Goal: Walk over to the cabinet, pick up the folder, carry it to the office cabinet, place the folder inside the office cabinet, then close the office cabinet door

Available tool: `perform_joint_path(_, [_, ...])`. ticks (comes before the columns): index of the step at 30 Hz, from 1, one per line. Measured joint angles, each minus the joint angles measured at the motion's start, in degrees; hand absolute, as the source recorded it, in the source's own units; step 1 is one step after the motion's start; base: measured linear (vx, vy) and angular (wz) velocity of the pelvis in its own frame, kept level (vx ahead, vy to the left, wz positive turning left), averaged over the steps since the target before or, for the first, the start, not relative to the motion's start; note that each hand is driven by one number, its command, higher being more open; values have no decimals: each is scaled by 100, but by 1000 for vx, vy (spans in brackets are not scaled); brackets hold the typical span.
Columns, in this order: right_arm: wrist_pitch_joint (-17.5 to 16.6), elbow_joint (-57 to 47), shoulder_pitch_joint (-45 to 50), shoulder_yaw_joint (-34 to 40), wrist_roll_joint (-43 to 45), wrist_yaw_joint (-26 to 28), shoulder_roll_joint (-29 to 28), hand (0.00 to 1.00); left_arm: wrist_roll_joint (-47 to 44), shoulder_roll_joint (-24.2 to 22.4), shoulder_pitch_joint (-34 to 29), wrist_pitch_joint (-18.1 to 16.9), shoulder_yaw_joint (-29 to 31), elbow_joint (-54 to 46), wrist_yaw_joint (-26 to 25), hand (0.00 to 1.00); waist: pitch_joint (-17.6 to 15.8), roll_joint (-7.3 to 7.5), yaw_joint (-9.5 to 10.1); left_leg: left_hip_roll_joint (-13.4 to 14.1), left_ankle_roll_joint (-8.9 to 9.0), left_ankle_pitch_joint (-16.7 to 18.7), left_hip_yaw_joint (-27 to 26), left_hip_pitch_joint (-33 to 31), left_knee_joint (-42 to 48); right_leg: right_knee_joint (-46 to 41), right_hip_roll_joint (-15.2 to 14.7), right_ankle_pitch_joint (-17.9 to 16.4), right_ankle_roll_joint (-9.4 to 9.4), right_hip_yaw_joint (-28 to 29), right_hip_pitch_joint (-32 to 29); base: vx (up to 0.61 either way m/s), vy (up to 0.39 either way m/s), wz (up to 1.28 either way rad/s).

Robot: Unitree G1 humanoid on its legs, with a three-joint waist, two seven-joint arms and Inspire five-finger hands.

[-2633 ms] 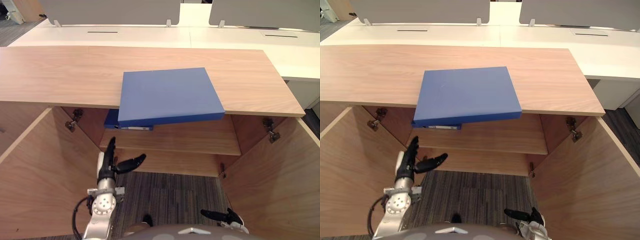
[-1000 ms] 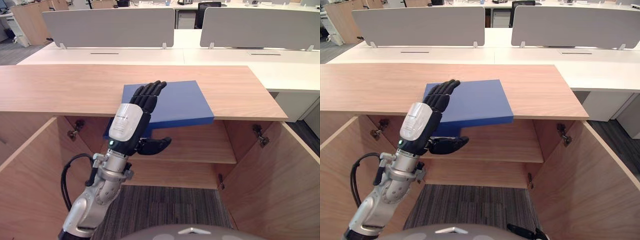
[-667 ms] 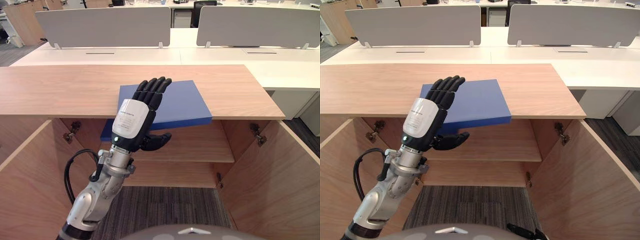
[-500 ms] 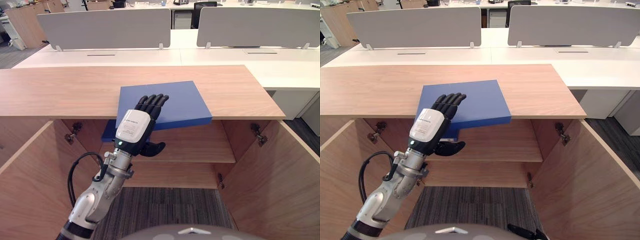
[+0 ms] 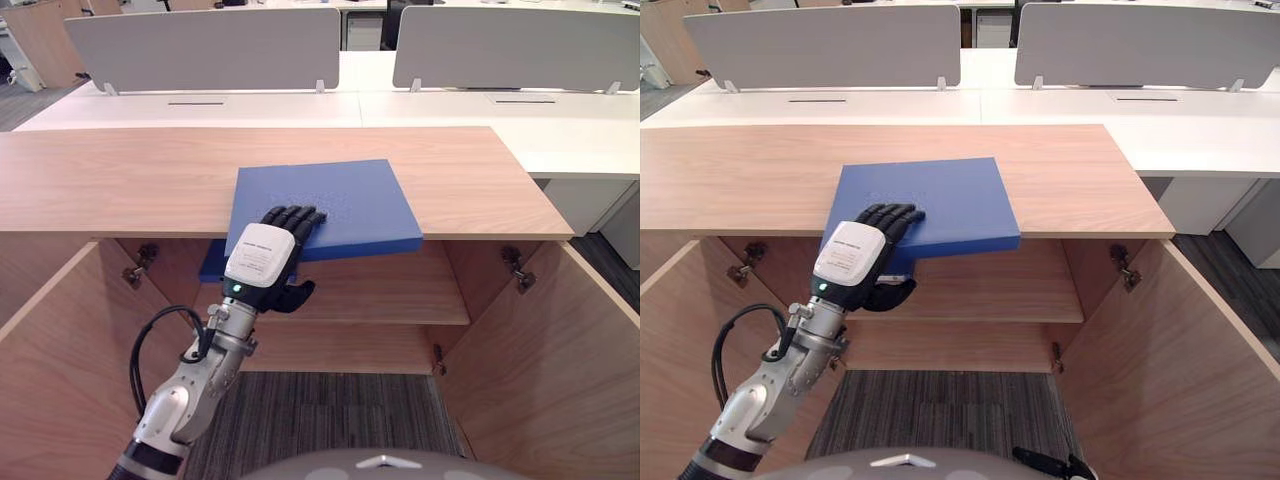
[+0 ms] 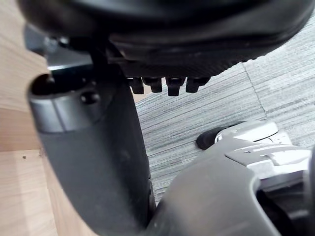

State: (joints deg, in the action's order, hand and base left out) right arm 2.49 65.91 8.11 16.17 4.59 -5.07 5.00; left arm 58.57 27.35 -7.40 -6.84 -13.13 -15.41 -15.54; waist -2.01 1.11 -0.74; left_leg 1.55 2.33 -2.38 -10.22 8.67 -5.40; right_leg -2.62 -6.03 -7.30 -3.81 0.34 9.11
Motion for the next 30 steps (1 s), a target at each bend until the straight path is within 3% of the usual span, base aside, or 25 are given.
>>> perform_joint_path(10, [-9, -60, -12, -171, 213, 73, 23, 100, 114, -238, 356, 182, 563, -33, -409, 0, -5, 8, -32, 1, 2, 26, -12, -7, -3, 35, -1, 1, -1, 8, 7, 0, 0, 0])
perform_joint_path(17, [-84, -155, -5, -300, 443, 47, 15, 100, -236, -537, 303, 103, 704, -133, -540, 0, -3, 10, -57, 5, 10, 51, -19, -41, 2, 81, -1, 9, -11, 23, 4, 0, -2, -1])
perform_joint_path(21, [-155, -383, 47, -598, 508, -61, 2, 100, -1037, -1200, -13, 84, 779, -834, -655, 0, 13, 27, -74, 20, 17, 56, -86, -142, 28, 94, 13, 75, -30, 124, -112, 5, -11, -9])
perform_joint_path(24, [-190, -750, 143, -753, 686, -137, -39, 100, -1839, -1652, -261, -117, 594, -1216, -719, 0, 39, 42, -76, 37, 17, 55, -159, -198, 28, 72, 27, 118, -30, 207, -221, -19, -5, -13])
perform_joint_path(30, [-347, -1774, 424, -1175, 695, -252, -128, 100, -3581, -2121, -593, -522, -336, -1344, -581, 0, 145, 20, -96, 45, -8, 38, -196, -304, 14, -22, 31, 140, -50, 303, -408, -50, -2, -5])
